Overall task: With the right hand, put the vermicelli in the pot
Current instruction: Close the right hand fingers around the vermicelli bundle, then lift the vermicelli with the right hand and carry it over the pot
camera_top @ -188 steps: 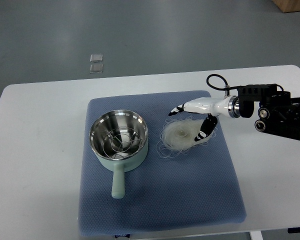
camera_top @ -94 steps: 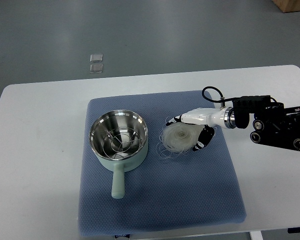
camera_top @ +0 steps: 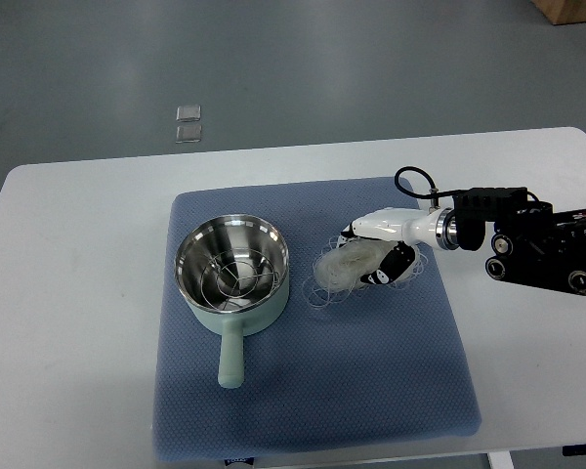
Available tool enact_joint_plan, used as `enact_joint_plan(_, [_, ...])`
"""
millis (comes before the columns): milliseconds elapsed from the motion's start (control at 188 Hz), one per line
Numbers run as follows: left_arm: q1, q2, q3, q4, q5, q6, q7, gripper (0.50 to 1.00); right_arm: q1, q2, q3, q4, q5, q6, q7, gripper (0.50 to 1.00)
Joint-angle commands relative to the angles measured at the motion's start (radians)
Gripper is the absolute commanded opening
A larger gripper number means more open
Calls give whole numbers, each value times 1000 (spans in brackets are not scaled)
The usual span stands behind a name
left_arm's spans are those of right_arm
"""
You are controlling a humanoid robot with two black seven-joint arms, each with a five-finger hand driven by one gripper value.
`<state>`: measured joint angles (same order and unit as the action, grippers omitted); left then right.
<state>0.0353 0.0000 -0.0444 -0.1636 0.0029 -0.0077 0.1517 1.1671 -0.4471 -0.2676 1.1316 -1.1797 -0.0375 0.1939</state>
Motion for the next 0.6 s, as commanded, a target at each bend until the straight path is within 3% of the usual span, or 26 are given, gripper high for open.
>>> enact_joint_plan(0, [0,0,0,1,0,0,0,1000,5,-7,10,-1,5,-5,1,500])
enact_joint_plan(379, [0,0,-2,1,0,0,0,1000,125,-53,116,74,74,8,15,500])
enact_joint_plan(597, [-2,0,-3,3,0,0,0,1000,226,-6,116,114,129,11,27,500])
